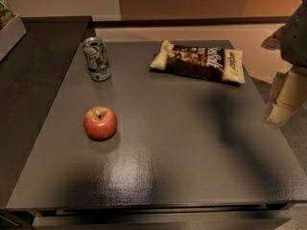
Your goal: Move apple near brown chip bag
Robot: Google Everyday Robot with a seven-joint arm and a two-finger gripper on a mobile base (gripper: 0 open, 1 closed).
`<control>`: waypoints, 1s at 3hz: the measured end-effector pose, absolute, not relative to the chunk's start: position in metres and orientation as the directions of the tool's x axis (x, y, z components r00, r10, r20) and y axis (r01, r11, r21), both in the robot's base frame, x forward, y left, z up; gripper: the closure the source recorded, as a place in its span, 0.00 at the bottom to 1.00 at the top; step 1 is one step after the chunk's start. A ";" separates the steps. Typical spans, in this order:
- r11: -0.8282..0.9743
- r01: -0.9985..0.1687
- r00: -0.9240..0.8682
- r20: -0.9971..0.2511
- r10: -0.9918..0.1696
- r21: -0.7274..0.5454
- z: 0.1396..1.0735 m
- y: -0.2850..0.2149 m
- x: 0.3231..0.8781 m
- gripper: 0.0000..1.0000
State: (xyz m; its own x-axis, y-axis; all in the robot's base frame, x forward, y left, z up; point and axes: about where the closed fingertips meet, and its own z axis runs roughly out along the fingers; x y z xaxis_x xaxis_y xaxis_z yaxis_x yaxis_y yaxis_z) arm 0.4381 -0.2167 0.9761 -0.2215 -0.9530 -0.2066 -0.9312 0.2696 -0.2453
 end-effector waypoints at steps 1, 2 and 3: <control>0.270 -0.931 -0.221 -0.207 -0.953 -0.246 0.976 -0.217 0.438 0.00; 0.256 -0.934 -0.208 -0.204 -0.957 -0.249 0.970 -0.207 0.444 0.00; 0.204 -0.951 -0.147 -0.243 -0.959 -0.231 0.953 -0.170 0.453 0.00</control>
Offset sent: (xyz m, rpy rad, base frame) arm 0.0142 0.0218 -0.0207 -0.0081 0.0162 0.0332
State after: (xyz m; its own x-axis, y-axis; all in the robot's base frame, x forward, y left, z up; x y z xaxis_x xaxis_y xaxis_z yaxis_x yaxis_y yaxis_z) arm 0.4525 -0.1702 0.9532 -0.1468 -0.9588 -0.2432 -0.9513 0.2043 -0.2311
